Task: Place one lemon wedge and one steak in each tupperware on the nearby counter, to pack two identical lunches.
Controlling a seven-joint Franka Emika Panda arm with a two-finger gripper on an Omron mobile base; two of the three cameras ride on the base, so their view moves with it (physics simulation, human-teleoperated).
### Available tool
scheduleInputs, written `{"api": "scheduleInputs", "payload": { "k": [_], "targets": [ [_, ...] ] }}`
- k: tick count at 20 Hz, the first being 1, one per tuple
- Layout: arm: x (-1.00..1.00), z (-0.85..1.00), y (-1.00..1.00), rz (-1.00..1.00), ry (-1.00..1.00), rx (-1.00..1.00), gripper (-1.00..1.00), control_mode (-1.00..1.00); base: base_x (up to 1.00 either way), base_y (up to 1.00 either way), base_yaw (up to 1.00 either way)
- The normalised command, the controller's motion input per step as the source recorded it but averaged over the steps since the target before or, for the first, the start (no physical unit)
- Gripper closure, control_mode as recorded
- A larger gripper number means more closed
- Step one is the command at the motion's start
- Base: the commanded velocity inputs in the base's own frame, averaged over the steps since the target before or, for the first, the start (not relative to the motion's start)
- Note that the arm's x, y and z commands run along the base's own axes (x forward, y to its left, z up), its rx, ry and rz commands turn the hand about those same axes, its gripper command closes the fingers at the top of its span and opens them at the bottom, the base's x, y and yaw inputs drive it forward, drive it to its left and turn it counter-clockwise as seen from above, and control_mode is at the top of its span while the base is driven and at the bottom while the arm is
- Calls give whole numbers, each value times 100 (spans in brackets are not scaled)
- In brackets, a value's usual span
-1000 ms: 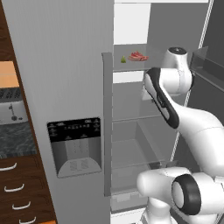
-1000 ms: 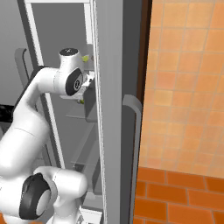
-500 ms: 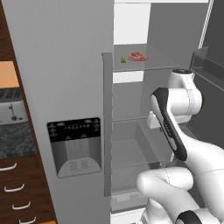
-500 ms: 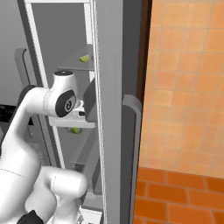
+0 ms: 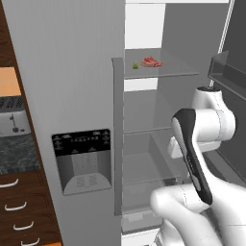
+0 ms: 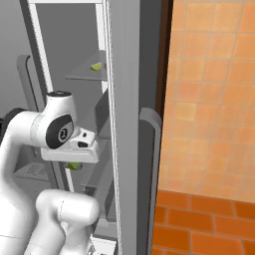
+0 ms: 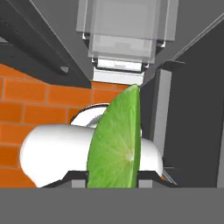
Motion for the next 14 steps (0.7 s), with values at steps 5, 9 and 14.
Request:
{"api": "scheduleInputs", "payload": {
  "k": [5, 9, 14],
  "targets": [
    [-12, -2, 5, 0, 0, 0, 100, 100, -75, 63, 0],
    [0, 0, 0, 0, 0, 0, 100, 100, -64, 100, 0],
    [0, 0, 0, 0, 0, 0, 100, 100, -19, 100, -2]
  ]
}}
